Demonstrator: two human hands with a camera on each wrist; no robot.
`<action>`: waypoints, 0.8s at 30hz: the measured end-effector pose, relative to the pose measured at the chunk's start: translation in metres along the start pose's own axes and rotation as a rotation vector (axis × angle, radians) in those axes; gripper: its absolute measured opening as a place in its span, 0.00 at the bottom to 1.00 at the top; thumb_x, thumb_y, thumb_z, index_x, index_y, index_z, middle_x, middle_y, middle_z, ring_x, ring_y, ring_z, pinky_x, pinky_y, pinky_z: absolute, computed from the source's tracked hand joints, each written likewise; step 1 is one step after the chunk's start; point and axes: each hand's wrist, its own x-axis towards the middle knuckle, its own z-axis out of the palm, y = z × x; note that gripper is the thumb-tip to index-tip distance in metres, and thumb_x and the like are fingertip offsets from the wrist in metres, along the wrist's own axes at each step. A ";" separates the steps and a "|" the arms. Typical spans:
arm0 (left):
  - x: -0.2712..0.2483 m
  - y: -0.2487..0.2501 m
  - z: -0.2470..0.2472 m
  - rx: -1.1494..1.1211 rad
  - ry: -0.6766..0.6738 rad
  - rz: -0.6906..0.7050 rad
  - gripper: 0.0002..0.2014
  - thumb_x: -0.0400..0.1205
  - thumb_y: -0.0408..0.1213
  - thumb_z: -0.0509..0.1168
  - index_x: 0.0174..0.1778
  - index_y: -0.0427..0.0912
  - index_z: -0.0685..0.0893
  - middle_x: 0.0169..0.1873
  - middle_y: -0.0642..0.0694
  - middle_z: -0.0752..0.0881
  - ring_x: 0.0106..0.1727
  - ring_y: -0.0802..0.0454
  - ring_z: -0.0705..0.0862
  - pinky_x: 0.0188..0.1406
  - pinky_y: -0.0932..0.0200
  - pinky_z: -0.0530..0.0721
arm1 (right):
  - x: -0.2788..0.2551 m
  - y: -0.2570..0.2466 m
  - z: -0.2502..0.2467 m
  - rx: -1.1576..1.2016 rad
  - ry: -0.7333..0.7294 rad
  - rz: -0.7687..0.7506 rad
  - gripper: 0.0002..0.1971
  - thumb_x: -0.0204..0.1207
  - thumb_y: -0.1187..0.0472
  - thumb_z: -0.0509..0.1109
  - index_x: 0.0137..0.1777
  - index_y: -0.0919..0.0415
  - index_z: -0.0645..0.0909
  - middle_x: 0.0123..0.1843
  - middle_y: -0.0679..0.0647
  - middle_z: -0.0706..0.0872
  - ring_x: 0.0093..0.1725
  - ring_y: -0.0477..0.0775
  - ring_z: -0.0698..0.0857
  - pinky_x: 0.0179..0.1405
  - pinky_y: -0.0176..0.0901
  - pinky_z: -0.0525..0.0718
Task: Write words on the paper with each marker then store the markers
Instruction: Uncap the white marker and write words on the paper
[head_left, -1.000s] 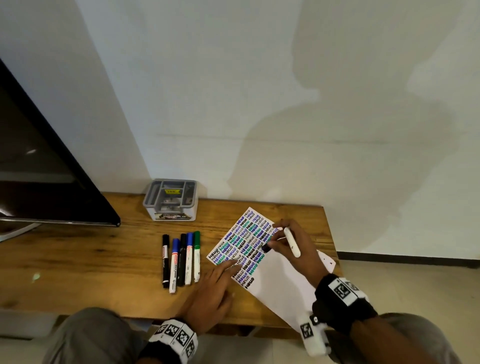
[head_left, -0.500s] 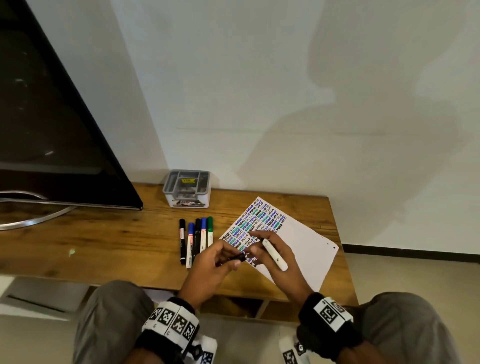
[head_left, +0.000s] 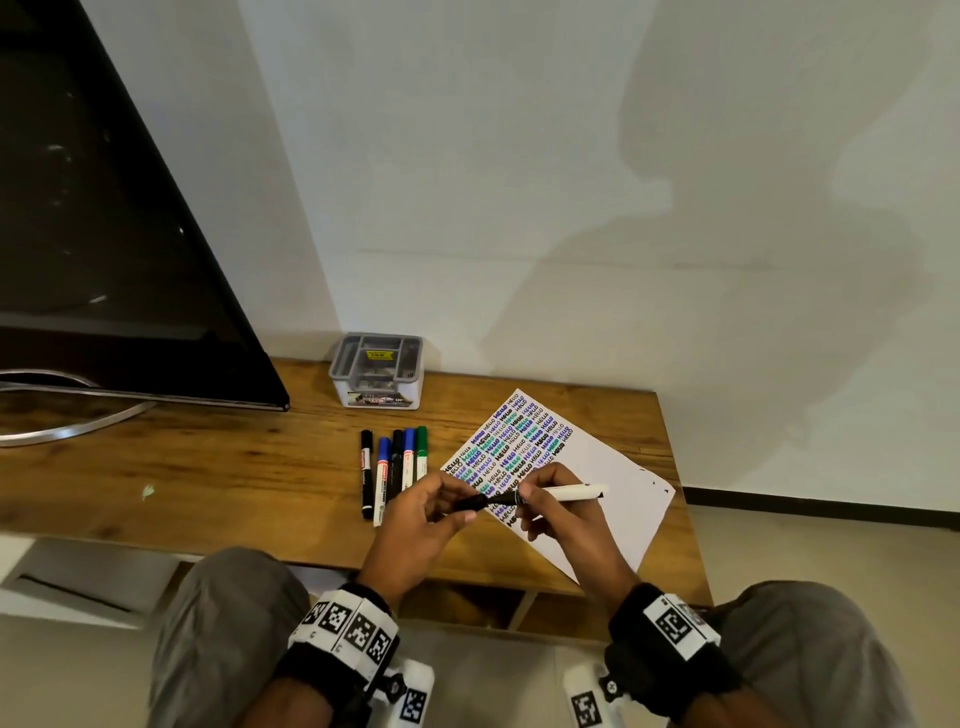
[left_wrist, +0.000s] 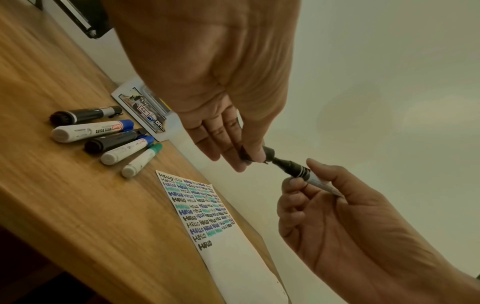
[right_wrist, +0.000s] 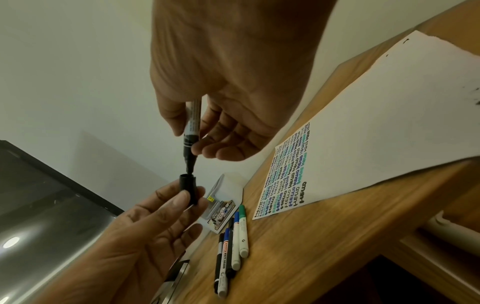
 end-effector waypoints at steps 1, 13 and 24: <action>0.000 -0.001 0.000 0.003 -0.004 0.004 0.14 0.76 0.29 0.76 0.50 0.53 0.87 0.51 0.55 0.91 0.55 0.55 0.89 0.60 0.44 0.87 | 0.000 0.001 0.000 -0.003 0.001 0.006 0.06 0.85 0.63 0.68 0.55 0.66 0.81 0.44 0.56 0.89 0.41 0.51 0.87 0.40 0.42 0.86; 0.002 -0.006 -0.003 -0.082 -0.053 0.085 0.11 0.77 0.29 0.74 0.54 0.45 0.88 0.53 0.50 0.91 0.59 0.49 0.88 0.60 0.46 0.87 | -0.002 0.002 0.002 0.042 -0.001 -0.001 0.10 0.79 0.60 0.75 0.56 0.63 0.87 0.47 0.62 0.93 0.45 0.59 0.91 0.44 0.46 0.90; 0.003 -0.007 -0.006 -0.242 0.001 0.078 0.10 0.78 0.25 0.72 0.53 0.37 0.88 0.44 0.40 0.92 0.45 0.47 0.91 0.47 0.59 0.86 | 0.004 -0.006 -0.021 -0.078 -0.028 -0.076 0.08 0.76 0.65 0.78 0.54 0.65 0.89 0.46 0.60 0.93 0.41 0.58 0.89 0.43 0.46 0.89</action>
